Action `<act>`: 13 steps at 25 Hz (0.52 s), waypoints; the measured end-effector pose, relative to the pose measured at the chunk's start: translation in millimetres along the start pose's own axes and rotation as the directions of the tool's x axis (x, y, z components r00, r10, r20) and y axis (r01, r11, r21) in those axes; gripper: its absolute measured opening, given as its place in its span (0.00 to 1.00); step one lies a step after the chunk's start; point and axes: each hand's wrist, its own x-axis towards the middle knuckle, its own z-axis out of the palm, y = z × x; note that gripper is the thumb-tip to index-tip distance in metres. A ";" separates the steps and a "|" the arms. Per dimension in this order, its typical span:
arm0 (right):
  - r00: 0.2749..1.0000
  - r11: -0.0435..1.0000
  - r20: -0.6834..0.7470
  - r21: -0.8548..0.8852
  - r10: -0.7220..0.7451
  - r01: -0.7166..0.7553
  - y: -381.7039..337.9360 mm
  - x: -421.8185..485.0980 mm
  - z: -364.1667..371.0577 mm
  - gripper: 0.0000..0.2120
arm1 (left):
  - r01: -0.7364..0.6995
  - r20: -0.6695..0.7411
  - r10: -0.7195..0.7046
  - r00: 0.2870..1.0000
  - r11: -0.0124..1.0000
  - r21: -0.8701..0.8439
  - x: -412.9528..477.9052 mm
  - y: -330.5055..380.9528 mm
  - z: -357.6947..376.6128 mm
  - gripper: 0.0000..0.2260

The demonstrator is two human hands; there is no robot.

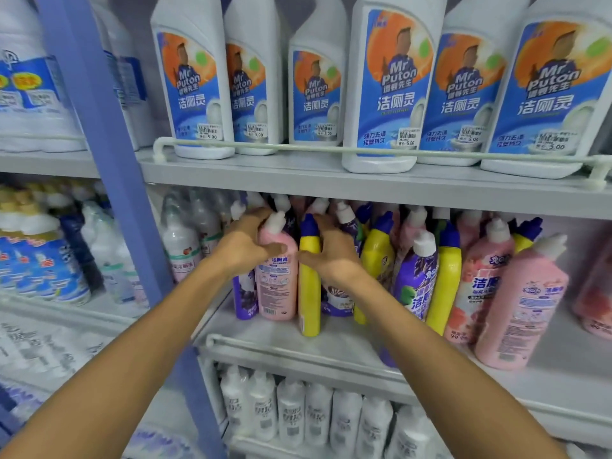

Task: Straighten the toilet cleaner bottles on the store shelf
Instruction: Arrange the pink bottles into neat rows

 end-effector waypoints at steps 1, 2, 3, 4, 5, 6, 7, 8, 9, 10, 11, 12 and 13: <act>1.000 1.000 0.030 0.012 0.006 -0.006 0.8 -2.7 -4.0 0.33 | -0.028 0.023 0.028 0.999 1.000 -0.008 -3.9 -0.9 -2.0 0.34; 0.999 0.999 0.051 0.044 0.014 -0.016 4.0 -6.7 -8.0 0.35 | -0.044 0.027 0.045 0.999 0.999 -0.029 -8.1 0.2 -4.4 0.33; 0.998 0.995 0.060 0.099 0.022 -0.028 8.6 -11.6 -12.1 0.37 | -0.069 0.014 0.070 0.997 0.996 -0.049 -12.0 0.8 -7.1 0.32; 0.998 0.987 0.052 0.152 0.034 -0.042 13.6 -17.3 -14.5 0.38 | -0.096 -0.005 0.096 0.995 0.994 -0.060 -17.3 2.1 -12.1 0.31; 0.998 0.982 0.036 0.178 0.050 -0.055 17.2 -23.4 -15.8 0.38 | -0.118 -0.016 0.117 0.993 0.991 -0.057 -21.3 0.4 -16.5 0.30; 0.997 0.983 0.008 0.170 0.071 -0.071 18.1 -29.7 -16.4 0.34 | -0.125 -0.019 0.125 0.992 0.992 -0.031 -26.3 -0.9 -22.3 0.29; 0.996 0.986 -0.032 0.147 0.085 -0.080 18.3 -35.0 -16.0 0.28 | -0.123 -0.017 0.123 0.992 0.992 0.014 -30.2 -2.1 -28.6 0.30; 0.993 0.989 -0.070 0.119 0.096 -0.088 18.0 -38.0 -14.6 0.23 | -0.108 -0.012 0.109 0.994 0.992 0.066 -32.9 -3.7 -35.0 0.30; 0.993 0.990 -0.082 0.113 0.090 -0.080 16.9 -38.9 -11.9 0.20 | -0.088 -0.010 0.089 0.996 0.991 0.102 -35.0 -5.8 -41.1 0.30; 0.995 0.989 -0.066 0.136 0.075 -0.066 14.8 -37.8 -7.5 0.19 | -0.069 -0.015 0.071 0.997 0.991 0.116 -36.6 -7.6 -46.4 0.29; 0.998 0.981 -0.029 0.186 0.059 -0.053 13.3 -34.6 -1.1 0.19 | -0.060 -0.023 0.063 0.998 0.992 0.115 -37.6 -9.9 -50.9 0.28; 0.999 0.969 0.022 0.243 0.045 -0.049 11.4 -29.8 6.5 0.19 | -0.047 -0.038 0.051 0.998 0.993 0.112 -38.8 -11.1 -53.4 0.26; 0.998 0.956 0.063 0.291 0.028 -0.045 8.7 -24.0 14.0 0.19 | -0.038 -0.062 0.046 0.997 0.992 0.120 -39.9 -12.2 -53.0 0.23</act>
